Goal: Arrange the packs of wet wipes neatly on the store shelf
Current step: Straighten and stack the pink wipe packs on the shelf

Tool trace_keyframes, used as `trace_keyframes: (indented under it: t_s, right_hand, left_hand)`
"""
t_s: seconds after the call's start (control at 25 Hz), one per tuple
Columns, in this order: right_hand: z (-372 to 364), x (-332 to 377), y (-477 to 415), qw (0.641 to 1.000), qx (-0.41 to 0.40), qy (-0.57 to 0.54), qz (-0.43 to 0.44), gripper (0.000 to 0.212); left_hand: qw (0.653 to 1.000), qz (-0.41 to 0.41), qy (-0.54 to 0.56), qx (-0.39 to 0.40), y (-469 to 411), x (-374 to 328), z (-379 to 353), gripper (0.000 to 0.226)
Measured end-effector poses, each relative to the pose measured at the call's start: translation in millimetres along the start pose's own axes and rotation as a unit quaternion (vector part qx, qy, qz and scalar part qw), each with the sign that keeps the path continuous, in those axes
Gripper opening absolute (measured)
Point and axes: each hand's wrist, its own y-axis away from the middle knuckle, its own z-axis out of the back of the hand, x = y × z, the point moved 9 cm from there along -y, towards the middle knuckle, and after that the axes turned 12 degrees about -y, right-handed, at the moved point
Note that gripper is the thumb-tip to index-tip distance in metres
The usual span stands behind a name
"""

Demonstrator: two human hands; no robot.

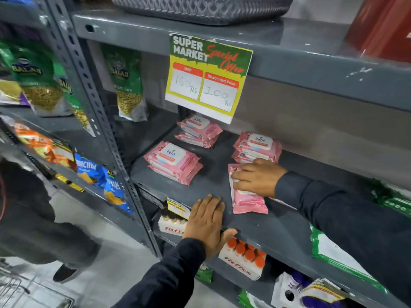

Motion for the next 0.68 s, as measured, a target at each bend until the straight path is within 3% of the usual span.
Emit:
trace_keyframes:
  t_s: [0.28,0.4,0.52,0.68]
  right_hand:
    - [0.2,1.8,2.1,0.999,-0.018,-0.021,0.035,0.044]
    - [-2.9,-12.3,-1.0,0.994,0.043,-0.08,-0.059,0.061]
    - [-7.9,-29.3,2.0,0.967,0.12,-0.151,-0.164,0.074]
    - [-2.4,-38.2,-1.2,0.94,0.141,-0.186,-0.248,0.079]
  left_hand:
    - [1.0,0.0,-0.007,-0.015,0.8,-0.9,-1.6,0.078]
    - [1.0,0.003,-0.01,-0.019,0.3,-1.0,-0.2,0.078]
    - [1.0,0.01,-0.003,-0.021,0.3,-0.6,-0.9,0.08]
    - [1.0,0.015,-0.001,-0.022,1.5,-0.2,-1.6,0.078]
